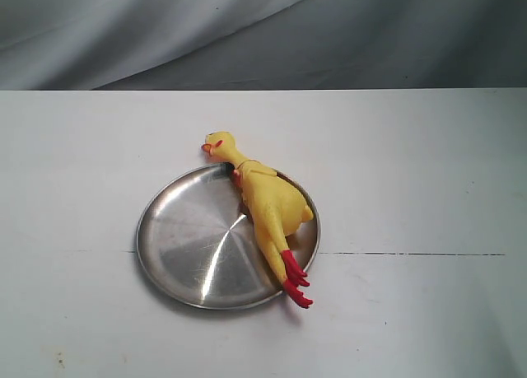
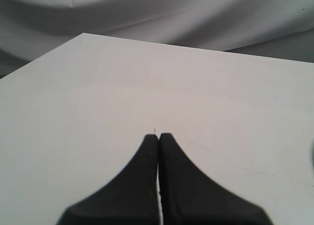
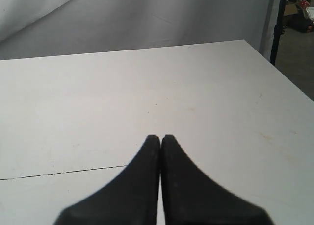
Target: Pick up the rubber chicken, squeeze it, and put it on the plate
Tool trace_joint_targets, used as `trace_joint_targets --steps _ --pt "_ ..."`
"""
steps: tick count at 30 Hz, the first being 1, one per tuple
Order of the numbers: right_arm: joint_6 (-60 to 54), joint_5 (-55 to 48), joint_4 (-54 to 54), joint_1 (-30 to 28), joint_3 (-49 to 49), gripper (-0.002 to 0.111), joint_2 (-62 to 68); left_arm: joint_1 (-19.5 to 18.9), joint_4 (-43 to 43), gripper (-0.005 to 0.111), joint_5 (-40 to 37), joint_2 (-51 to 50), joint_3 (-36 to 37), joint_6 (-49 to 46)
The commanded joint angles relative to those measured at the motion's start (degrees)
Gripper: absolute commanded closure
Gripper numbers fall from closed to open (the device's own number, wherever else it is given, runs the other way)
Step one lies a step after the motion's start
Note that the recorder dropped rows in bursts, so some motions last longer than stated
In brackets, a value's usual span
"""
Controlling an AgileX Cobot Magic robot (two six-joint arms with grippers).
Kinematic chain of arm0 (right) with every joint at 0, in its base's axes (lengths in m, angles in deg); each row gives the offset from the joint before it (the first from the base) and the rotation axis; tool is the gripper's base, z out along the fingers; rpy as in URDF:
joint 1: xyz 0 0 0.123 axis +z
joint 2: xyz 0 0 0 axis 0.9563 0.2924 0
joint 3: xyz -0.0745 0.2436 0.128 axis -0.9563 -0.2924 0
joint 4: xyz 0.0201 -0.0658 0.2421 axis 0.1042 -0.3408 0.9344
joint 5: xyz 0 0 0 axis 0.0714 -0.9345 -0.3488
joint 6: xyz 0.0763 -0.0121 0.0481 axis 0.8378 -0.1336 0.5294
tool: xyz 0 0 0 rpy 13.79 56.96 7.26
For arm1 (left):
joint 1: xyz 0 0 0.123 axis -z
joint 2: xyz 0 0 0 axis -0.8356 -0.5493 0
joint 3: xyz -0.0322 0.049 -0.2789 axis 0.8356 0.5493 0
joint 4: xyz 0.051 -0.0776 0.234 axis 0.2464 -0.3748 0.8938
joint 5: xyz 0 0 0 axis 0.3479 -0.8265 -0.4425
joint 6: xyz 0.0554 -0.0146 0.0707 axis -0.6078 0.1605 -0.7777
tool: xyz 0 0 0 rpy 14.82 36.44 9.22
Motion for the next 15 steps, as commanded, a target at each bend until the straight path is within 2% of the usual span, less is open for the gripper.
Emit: trace_joint_targets --steps 1,15 --pt "-0.5 0.0 -0.9 -0.4 -0.2 0.108 -0.2 -0.1 -0.3 0.107 1.0 0.2 0.3 0.0" --pt "-0.3 0.0 -0.5 -0.4 -0.2 0.108 -0.2 -0.1 -0.3 0.107 1.0 0.2 0.3 0.0"
